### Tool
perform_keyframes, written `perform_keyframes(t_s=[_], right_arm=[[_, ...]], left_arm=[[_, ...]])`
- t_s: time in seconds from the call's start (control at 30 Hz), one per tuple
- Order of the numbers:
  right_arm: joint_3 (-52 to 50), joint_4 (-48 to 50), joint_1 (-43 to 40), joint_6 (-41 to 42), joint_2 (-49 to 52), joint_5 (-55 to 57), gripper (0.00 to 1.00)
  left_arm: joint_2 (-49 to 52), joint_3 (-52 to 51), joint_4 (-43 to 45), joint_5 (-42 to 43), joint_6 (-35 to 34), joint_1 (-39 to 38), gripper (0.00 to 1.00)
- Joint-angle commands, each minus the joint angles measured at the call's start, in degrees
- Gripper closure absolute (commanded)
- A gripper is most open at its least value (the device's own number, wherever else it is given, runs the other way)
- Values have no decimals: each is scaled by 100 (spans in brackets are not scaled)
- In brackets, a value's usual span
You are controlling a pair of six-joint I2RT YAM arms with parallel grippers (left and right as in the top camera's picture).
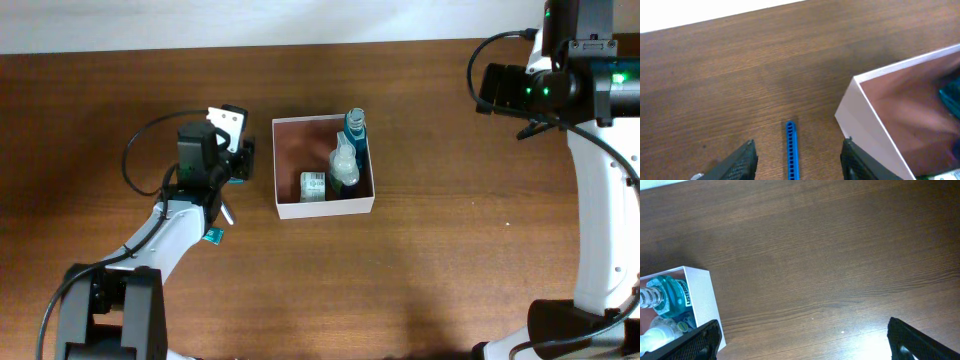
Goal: Pack container
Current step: 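Lower the left gripper onto the blue razor handle and grasp it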
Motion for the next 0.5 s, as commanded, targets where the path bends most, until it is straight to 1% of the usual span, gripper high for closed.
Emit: perform_keyframes(t_s=[0.0,0.17,0.47], right_arm=[[11,11,-22,-26,9,70,1],[11,11,-22,-26,9,72,1],[11,11,-22,-26,9,72,1]], left_arm=[[155,66,20,-144,-251,-2,47],[350,66,92,-136,-278,-22,49],[651,66,306,-140,-291,-24,51]])
